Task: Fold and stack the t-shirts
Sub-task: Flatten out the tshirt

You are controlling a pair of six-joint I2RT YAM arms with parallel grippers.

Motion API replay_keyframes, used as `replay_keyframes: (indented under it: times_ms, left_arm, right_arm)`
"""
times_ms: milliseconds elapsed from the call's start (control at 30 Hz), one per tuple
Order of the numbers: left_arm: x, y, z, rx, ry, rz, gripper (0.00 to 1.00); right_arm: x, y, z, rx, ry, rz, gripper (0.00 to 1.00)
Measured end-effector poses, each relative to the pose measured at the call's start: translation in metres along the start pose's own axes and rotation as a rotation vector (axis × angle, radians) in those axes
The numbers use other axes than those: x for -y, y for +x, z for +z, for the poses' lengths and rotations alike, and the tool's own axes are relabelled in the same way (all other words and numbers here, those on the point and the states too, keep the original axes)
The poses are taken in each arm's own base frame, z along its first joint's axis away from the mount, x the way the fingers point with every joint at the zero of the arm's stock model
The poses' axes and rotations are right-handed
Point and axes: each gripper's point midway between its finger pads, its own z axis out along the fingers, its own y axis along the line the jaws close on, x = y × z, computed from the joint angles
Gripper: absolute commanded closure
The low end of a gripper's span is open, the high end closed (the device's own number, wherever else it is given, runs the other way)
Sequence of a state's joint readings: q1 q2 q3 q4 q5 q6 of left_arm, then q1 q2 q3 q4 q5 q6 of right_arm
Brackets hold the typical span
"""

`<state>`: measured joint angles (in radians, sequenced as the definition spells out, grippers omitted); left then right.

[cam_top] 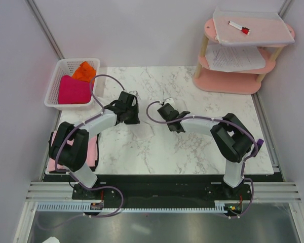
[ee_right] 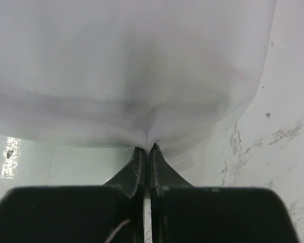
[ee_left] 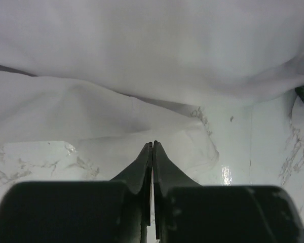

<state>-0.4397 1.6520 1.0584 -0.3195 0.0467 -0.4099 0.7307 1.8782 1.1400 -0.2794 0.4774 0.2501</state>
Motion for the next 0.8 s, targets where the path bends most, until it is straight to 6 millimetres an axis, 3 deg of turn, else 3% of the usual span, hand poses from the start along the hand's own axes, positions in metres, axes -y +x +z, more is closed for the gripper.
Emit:
replay_keyframes:
  times_ms: [167, 400, 600, 800]
  left_arm:
    - [0.010, 0.033, 0.006, -0.062, 0.025, 0.044, 0.98]
    - [0.012, 0.068, 0.022, -0.143, 0.034, 0.061, 0.98]
    - [0.014, 0.071, 0.021, -0.111, 0.053, 0.037, 0.98]
    - [0.007, 0.092, 0.005, -0.120, 0.052, 0.003, 0.98]
  right_arm:
    - [0.010, -0.011, -0.005, -0.003, 0.040, -0.002, 1.00]
    - [0.029, -0.063, -0.012, 0.083, 0.081, 0.058, 1.00]
    - [0.058, -0.094, -0.015, 0.125, 0.134, 0.091, 1.00]
    - [0.097, -0.138, -0.014, 0.186, 0.194, 0.161, 1.00]
